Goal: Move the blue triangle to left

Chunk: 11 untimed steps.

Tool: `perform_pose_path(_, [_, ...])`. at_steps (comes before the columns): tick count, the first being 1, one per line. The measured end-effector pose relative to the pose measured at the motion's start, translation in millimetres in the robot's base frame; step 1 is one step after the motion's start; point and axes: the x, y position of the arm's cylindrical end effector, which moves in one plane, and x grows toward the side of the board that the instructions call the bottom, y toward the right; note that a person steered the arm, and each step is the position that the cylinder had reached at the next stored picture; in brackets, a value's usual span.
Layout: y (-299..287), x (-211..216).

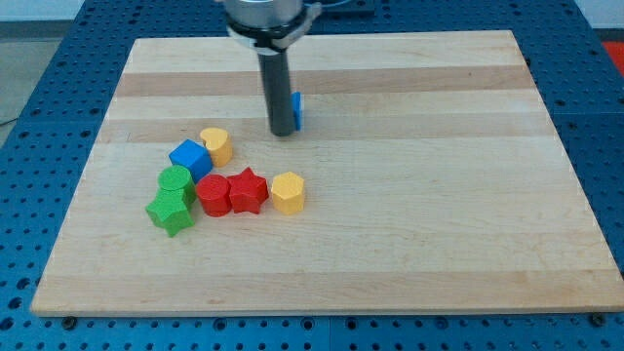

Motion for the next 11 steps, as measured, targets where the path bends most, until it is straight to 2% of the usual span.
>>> perform_pose_path(1, [13.9,10.3])
perform_pose_path(2, [23.1,-14.5])
perform_pose_path(3, [-47.1,-49.3])
perform_pose_path(4, [-78.9,-61.2])
perform_pose_path(5, [-14.3,-41.2])
perform_pose_path(6, [55.3,-39.2])
perform_pose_path(7, [34.5,-80.5])
perform_pose_path(8, [-55.0,-108.4])
perform_pose_path(9, [-93.9,-117.7])
perform_pose_path(11, [23.5,-109.9])
